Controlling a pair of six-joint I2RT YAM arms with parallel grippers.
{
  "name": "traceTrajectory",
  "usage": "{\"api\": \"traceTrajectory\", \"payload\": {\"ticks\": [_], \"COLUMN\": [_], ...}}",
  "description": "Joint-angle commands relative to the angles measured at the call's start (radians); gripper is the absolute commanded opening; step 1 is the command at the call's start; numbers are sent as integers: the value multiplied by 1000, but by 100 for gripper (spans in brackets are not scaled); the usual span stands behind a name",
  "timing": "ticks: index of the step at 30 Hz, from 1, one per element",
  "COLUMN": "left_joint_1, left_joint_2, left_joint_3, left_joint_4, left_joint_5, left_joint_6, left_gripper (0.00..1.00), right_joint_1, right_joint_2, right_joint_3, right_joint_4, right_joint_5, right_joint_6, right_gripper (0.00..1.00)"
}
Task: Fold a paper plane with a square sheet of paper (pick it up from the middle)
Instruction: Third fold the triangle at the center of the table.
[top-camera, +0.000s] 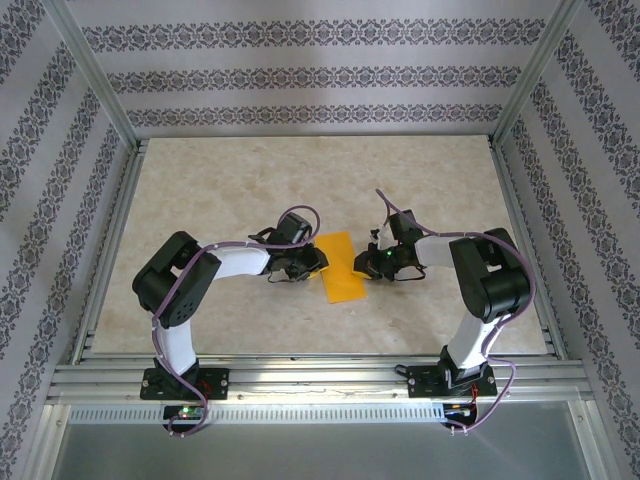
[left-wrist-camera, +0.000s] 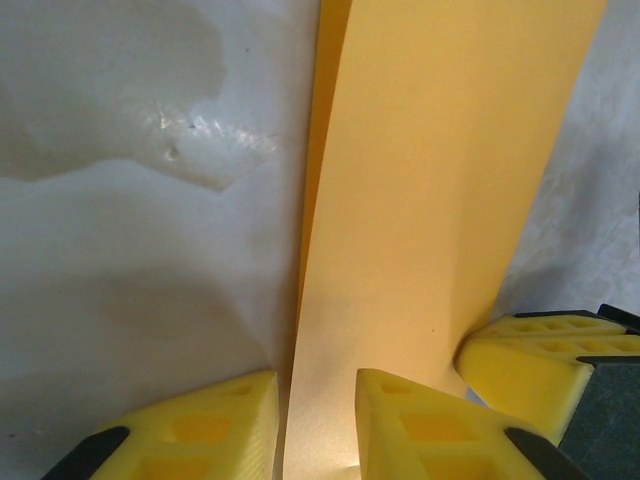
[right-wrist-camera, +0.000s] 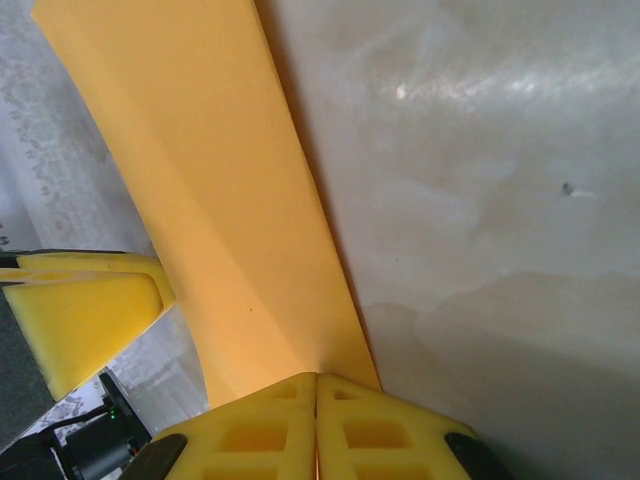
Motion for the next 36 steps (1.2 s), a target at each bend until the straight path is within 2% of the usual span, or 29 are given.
{"api": "traceTrajectory", "payload": {"ticks": [1,22,24,36], "left_joint_1": [-20,-20,-20,-20], "left_joint_2": [22,-1,-7,-23], "left_joint_3": [-22,-93,-93,-94], "left_joint_4": [159,231,225,192], "left_joint_5": [42,46,45,28], "left_joint_6": [-27,-66,-65,-53], "left_gripper": [25,20,18,16], "right_joint_1": [-10,-8,-9,-8], "right_joint_2": [35,19,15,9], "right_joint_3": [-49,-82,-84,-88], "right_joint_4": [-113,-86,-86,-80], "right_joint_5": [116,108,108,103], "right_joint_6": [9,21,23,26], "right_gripper": [9,10,10,10]}}
